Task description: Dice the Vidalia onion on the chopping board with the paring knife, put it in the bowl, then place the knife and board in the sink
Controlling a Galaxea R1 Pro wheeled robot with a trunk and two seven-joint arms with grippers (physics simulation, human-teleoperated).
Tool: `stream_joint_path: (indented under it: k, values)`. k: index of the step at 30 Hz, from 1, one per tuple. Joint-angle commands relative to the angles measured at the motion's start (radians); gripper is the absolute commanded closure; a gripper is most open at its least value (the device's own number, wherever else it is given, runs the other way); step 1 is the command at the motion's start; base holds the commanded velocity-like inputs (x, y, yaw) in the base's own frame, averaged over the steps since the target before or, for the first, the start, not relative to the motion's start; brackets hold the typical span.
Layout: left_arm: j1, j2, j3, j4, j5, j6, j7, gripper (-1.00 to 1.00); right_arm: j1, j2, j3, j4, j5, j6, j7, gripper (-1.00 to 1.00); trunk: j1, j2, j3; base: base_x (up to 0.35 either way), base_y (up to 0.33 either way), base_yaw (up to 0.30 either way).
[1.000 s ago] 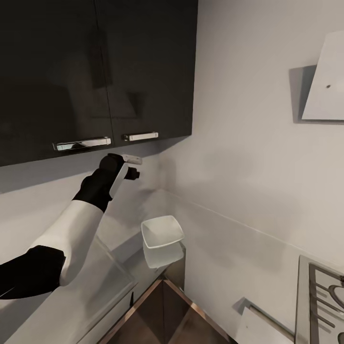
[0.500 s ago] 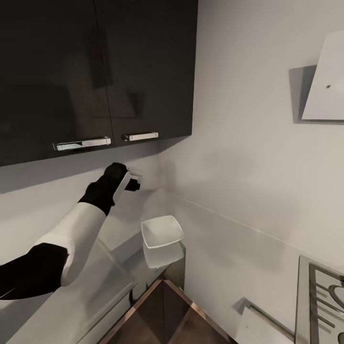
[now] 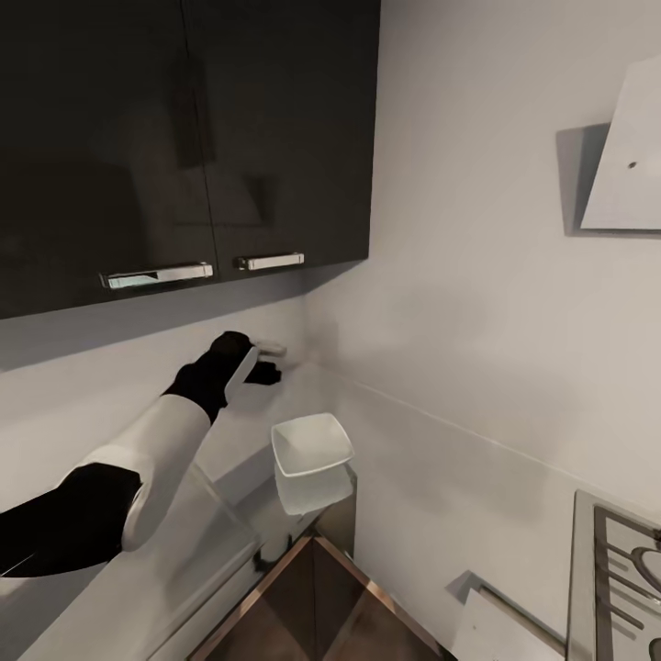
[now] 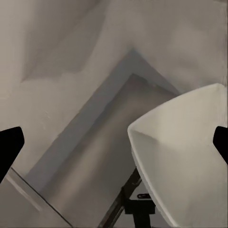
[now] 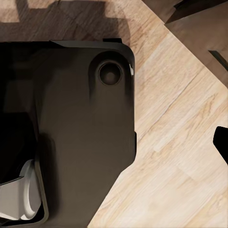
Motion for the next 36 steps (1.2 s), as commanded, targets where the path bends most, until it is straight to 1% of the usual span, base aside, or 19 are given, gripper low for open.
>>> stream_joint_path:
  k: [1,5,13,19,27,31,33,36]
  values:
    - [0.000,0.001,-0.004,0.002,0.010,0.000,-0.001,-1.00,0.000,0.000,-0.008,0.001,0.010,-0.003,-0.004,-1.00,0.000,-0.001,-0.001,0.000,0.000,0.000]
    - [0.000,0.001,-0.004,0.005,0.010,-0.005,-0.016,-1.00,0.000,0.000,-0.008,0.001,0.010,-0.003,-0.003,-1.00,0.000,-0.001,-0.007,0.000,0.000,0.000]
    - [0.000,0.002,-0.003,0.028,0.010,-0.021,-0.020,-1.00,0.000,0.001,-0.008,0.001,0.010,-0.003,-0.003,-1.00,0.000,-0.001,-0.019,0.000,0.000,0.000]
    - [0.001,0.002,-0.002,0.095,0.010,-0.097,-0.020,-1.00,0.000,0.001,-0.007,0.001,0.010,-0.003,-0.003,-1.00,0.000,-0.001,-0.029,0.000,0.000,0.000]
    - [0.000,0.001,-0.003,0.124,0.010,-0.121,-0.022,-1.00,0.000,0.004,-0.007,0.001,0.010,-0.003,-0.003,-1.00,0.000,-0.001,-0.042,0.000,0.000,0.000]
    - [0.000,-0.001,-0.003,0.159,0.010,-0.169,-0.023,-1.00,0.000,0.004,-0.007,0.001,0.010,-0.003,-0.003,-1.00,0.000,-0.001,-0.048,0.000,0.000,0.000]
    - [0.000,-0.002,-0.003,0.169,0.010,-0.178,-0.028,-1.00,0.000,0.004,-0.007,0.001,0.010,-0.003,-0.003,-1.00,0.000,-0.001,-0.051,0.000,0.000,0.000]
    - [0.001,-0.004,-0.003,0.181,0.010,-0.186,-0.070,-1.00,0.000,0.003,-0.008,0.001,0.010,-0.003,-0.003,-1.00,0.000,-0.001,-0.056,0.000,0.000,0.000]
